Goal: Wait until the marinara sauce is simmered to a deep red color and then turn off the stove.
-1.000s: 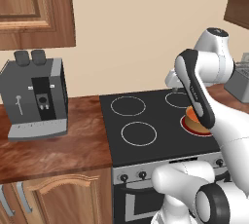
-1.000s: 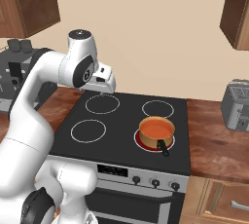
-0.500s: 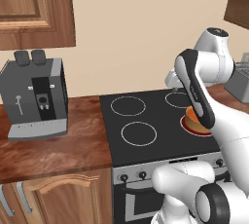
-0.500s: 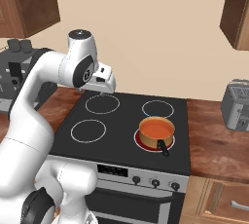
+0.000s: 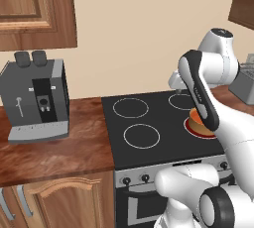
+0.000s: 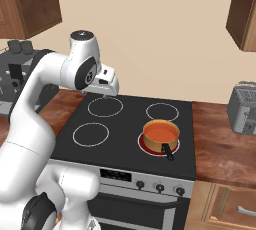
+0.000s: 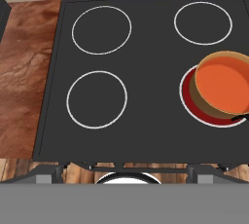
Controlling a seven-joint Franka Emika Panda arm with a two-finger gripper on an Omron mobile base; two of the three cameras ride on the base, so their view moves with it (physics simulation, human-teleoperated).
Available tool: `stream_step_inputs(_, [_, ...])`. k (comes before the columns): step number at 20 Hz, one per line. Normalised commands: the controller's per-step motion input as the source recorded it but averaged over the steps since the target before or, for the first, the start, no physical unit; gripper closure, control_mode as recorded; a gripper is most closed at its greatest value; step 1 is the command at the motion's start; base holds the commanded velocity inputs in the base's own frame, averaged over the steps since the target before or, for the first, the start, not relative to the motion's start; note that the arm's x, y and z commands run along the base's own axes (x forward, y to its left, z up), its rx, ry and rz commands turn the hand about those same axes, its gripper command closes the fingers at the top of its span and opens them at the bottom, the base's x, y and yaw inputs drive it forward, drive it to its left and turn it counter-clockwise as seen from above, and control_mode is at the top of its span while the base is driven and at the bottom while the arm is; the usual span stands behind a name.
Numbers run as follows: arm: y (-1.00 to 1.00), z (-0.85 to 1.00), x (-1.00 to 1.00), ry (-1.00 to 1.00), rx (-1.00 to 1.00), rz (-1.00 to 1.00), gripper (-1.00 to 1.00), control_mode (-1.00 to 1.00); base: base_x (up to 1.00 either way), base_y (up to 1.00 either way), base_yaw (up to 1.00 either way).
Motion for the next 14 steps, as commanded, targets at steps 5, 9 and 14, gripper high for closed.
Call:
stream_step_inputs(5, [0.00, 0.00, 0.00, 0.00, 0.00, 0.00, -1.00, -1.00, 0.00, 0.00, 0.00])
stream_step_inputs(9, [0.00, 0.00, 0.00, 0.00, 0.00, 0.00, -1.00, -1.00, 0.00, 0.00, 0.00])
stream_step_inputs(14, [0.00, 0.00, 0.00, 0.00, 0.00, 0.00, -1.00, -1.00, 0.00, 0.00, 0.00])
